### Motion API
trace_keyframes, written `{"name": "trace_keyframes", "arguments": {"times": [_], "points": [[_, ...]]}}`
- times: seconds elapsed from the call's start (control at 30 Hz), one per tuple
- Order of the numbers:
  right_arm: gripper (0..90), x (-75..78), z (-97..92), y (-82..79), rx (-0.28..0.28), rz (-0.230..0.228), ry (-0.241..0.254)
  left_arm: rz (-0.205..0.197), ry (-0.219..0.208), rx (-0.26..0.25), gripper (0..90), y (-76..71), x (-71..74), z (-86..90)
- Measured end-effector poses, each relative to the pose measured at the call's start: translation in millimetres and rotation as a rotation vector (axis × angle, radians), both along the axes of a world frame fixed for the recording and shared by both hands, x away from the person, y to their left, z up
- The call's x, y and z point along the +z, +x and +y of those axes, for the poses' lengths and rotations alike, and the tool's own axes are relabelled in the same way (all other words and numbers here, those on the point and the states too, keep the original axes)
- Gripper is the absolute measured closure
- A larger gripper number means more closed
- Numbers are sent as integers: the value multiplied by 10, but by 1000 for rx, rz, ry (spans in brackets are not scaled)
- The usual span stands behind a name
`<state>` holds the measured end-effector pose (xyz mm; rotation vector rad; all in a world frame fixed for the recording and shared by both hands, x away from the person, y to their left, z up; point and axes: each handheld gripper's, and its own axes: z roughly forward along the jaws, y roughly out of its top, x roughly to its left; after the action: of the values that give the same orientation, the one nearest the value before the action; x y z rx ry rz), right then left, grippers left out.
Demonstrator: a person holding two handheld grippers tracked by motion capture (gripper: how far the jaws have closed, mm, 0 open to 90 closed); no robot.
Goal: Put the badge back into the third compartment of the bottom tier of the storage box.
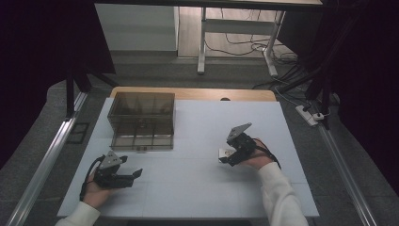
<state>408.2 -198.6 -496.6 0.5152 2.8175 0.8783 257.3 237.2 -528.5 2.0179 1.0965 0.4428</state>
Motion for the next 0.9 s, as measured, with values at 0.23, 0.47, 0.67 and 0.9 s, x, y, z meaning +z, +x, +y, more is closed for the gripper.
{"name": "trace_keyframes", "arguments": {"times": [0.23,0.47,0.67,0.9], "points": [[149,-76,28,17,27,11,-37,8,0,-5,187,7,-9,6],[148,-131,45,26,41,12,-57,8,6,-11,187,7,-13,-2],[145,-176,31,52,39,14,-68,9,5,-15,186,4,-13,-5],[168,-193,1,65,48,25,-53,9,7,-16,186,1,-14,-11]]}}
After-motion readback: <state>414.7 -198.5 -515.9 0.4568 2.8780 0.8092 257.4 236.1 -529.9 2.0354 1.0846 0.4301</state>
